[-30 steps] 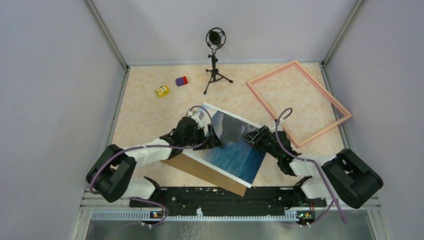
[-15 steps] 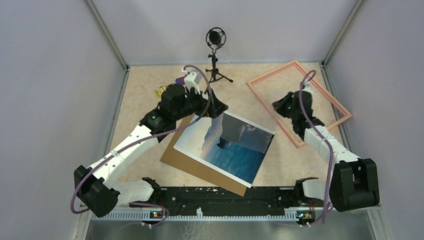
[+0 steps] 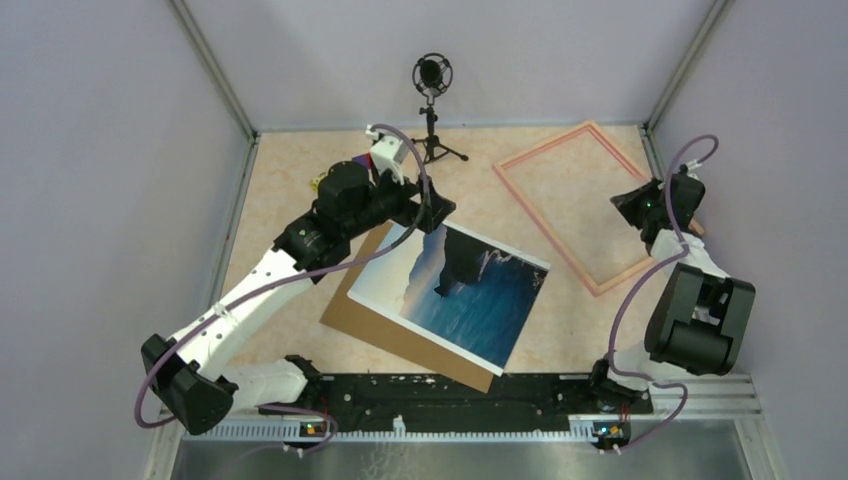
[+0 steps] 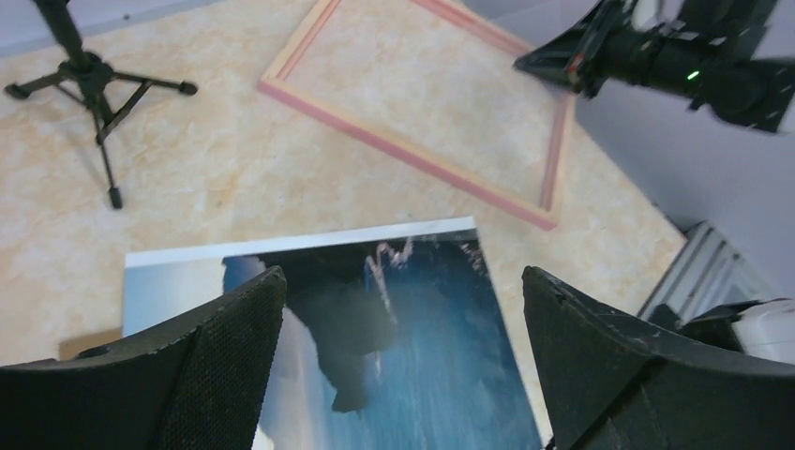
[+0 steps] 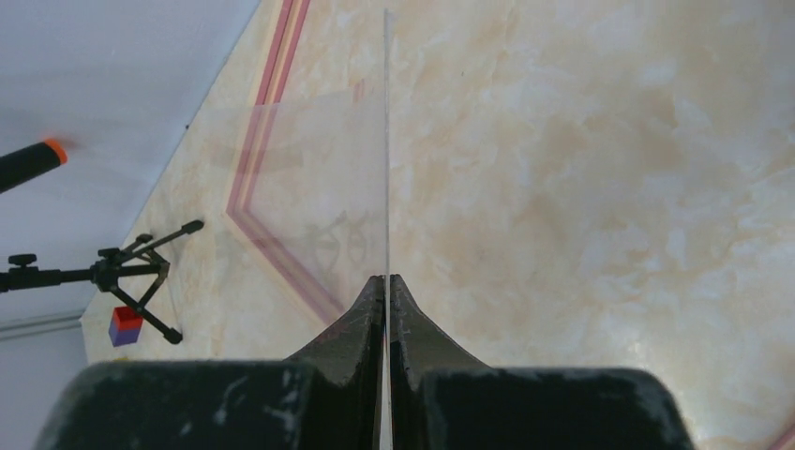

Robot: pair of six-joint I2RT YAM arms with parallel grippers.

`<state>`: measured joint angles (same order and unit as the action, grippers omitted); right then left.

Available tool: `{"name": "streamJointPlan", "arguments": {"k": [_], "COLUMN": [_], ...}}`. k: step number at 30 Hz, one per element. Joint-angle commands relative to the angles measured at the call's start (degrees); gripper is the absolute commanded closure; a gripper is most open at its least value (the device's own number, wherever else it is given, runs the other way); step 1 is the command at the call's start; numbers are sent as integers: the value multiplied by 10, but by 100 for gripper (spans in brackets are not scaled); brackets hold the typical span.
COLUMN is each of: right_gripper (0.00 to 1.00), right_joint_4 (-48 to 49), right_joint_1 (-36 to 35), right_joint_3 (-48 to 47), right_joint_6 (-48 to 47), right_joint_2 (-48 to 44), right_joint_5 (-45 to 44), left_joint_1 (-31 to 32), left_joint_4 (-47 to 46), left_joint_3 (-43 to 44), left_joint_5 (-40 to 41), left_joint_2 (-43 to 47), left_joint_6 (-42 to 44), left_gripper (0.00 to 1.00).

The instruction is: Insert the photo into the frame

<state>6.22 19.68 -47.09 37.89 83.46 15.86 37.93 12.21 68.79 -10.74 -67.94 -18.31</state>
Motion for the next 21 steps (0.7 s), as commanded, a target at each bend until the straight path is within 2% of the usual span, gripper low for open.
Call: {"name": "streamJointPlan", "arguments": {"k": [1, 5, 8, 14, 21], "right_gripper": [100, 100, 100, 100, 100], "right_joint_4": [68, 78, 78, 68, 100], "right_joint_1": [33, 52, 66, 91, 124], "right_joint_3": [-54, -76, -96, -139, -122], "right_joint_6": [0, 5, 5, 6, 7], "right_joint_2": [36, 60, 83, 117, 134], "right_joint_5": [45, 37, 44, 61, 72], "left_joint_1": [17, 44, 46, 46, 46], "left_joint_4": [-12, -6, -6, -29, -45], "left_joint_3": [-54, -74, -77, -101, -117], "left_joint_5": [106, 238, 280, 329, 356], "left_joint_2": [14, 14, 6, -7, -10], "left_joint_6": [51, 62, 66, 75, 87], "left_gripper": [2, 1, 1, 1, 1]}}
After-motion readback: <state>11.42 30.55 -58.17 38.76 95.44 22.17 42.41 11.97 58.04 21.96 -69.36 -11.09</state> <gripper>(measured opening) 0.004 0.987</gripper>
